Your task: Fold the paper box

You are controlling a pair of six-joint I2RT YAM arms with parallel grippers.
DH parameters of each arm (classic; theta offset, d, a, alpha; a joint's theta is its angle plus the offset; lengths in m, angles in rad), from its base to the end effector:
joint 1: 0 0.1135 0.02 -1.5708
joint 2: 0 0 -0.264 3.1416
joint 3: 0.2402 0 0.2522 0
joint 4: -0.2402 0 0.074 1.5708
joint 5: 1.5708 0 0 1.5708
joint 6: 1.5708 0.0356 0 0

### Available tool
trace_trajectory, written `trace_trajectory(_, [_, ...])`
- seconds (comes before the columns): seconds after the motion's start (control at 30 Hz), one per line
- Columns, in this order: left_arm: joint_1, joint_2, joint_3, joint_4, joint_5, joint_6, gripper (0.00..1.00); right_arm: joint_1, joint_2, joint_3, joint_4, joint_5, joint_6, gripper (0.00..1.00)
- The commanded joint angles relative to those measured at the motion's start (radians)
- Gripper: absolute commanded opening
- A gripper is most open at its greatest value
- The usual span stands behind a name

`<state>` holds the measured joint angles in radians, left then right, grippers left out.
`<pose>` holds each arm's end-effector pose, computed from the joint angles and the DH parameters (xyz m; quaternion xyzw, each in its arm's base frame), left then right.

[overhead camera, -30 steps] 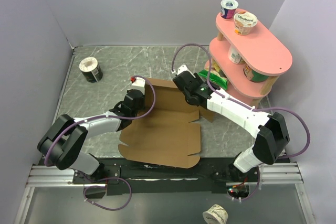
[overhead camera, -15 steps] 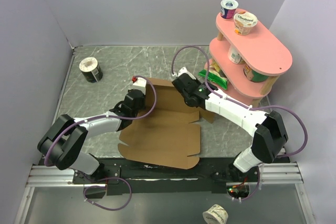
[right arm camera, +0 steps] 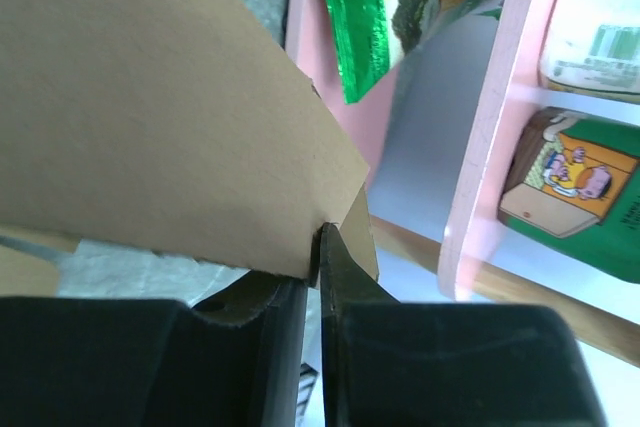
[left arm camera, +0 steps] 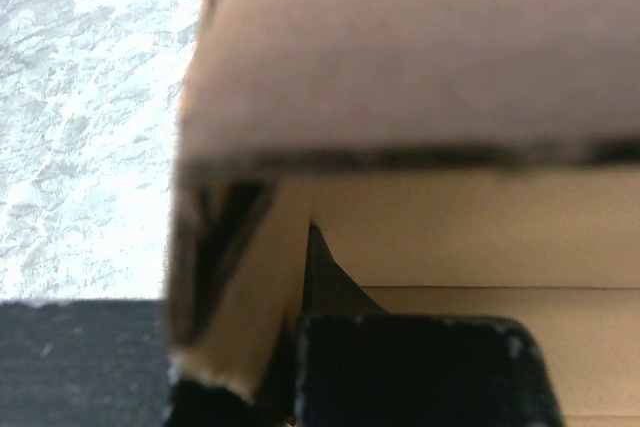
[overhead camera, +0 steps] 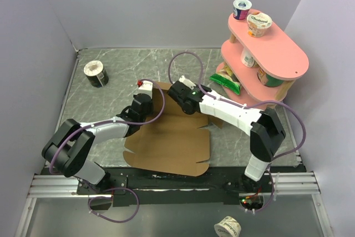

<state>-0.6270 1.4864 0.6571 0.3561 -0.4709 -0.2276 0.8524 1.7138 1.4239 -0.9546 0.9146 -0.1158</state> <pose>0.2537 -0.1638 0.1883 0.0453 0.8373 -0.0291 0.5441 0.2451 0.2376 0.2716 -0.3486 0.8170 -0.3540 0.2928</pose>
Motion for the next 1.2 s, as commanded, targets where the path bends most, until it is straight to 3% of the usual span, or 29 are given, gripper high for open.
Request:
trace_trajectory(0.0, [-0.020, -0.003, 0.036, 0.050, 0.023, -0.024, 0.01, 0.034, 0.043, 0.070, 0.050, -0.062, 0.103, 0.08])
trace_trajectory(0.4, [-0.020, -0.005, 0.022, 0.044, 0.048, -0.064, 0.01, 0.027, -0.043, 0.084, 0.137, -0.266, 0.171, 0.09])
trace_trajectory(0.83, [-0.019, -0.009, 0.027, 0.046, 0.063, -0.072, 0.01, 0.008, -0.034, 0.084, 0.135, -0.385, 0.229, 0.10])
trace_trajectory(1.03, [0.006, -0.006, 0.010, 0.050, 0.052, -0.059, 0.01, -0.013, -0.074, 0.079, 0.134, -0.384, 0.232, 0.29])
trace_trajectory(1.17, [0.019, -0.017, 0.001, 0.055, 0.081, -0.058, 0.01, -0.041, -0.128, 0.020, 0.168, -0.437, 0.228, 0.64])
